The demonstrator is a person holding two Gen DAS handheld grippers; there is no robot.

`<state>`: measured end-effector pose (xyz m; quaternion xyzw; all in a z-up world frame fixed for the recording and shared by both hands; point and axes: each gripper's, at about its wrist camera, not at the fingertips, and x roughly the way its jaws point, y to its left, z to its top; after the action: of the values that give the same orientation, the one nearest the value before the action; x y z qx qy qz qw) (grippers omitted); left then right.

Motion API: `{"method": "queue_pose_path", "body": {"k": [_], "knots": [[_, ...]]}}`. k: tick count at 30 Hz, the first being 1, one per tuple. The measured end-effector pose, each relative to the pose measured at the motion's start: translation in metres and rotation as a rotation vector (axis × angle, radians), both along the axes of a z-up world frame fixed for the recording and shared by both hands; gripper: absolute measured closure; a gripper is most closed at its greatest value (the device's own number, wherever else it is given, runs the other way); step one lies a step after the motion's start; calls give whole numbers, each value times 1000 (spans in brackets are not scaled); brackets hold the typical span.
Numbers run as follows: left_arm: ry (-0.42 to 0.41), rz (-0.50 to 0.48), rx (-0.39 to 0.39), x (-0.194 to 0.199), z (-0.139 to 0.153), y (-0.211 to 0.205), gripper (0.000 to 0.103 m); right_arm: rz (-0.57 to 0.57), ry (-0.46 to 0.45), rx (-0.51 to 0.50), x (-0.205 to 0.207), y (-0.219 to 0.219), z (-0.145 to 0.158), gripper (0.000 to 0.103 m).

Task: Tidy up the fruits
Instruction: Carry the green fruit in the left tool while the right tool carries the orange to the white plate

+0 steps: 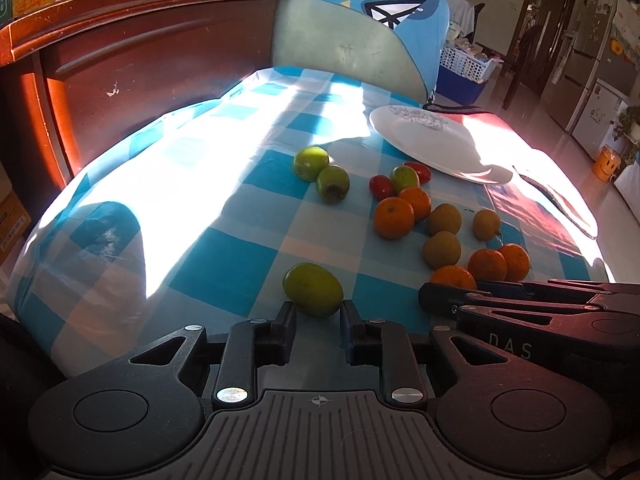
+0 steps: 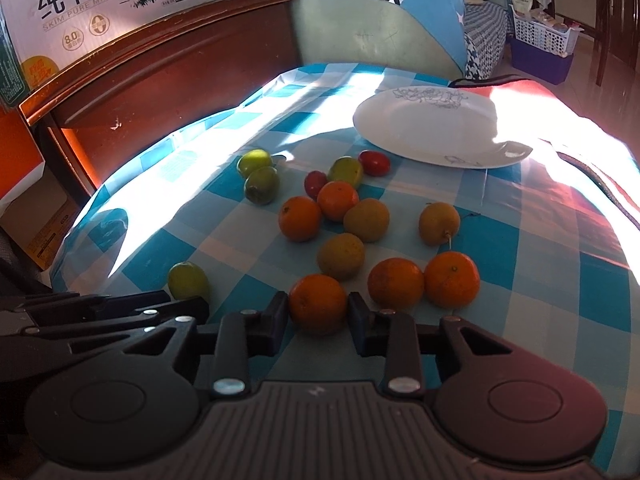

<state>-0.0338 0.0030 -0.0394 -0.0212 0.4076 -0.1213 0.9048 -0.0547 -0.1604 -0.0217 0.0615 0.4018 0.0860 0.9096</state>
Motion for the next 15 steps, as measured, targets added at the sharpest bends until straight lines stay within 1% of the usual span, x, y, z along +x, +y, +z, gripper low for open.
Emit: {"method": "queue_pose_path", "body": {"k": [3, 6, 9, 13, 15], "knots": [[-1, 3, -7, 2, 1, 0, 85, -5, 11, -8, -2, -1, 2, 71], [3, 1, -15, 3, 2, 1, 87, -20, 20, 12, -2, -5, 3, 71], [17, -3, -16, 4, -1, 1, 87, -23, 21, 18, -2, -7, 3, 71], [6, 3, -14, 5, -2, 1, 87, -14, 23, 4, -2, -4, 2, 71], [2, 1, -14, 5, -2, 0, 88, -14, 23, 9, -2, -5, 2, 71]]}}
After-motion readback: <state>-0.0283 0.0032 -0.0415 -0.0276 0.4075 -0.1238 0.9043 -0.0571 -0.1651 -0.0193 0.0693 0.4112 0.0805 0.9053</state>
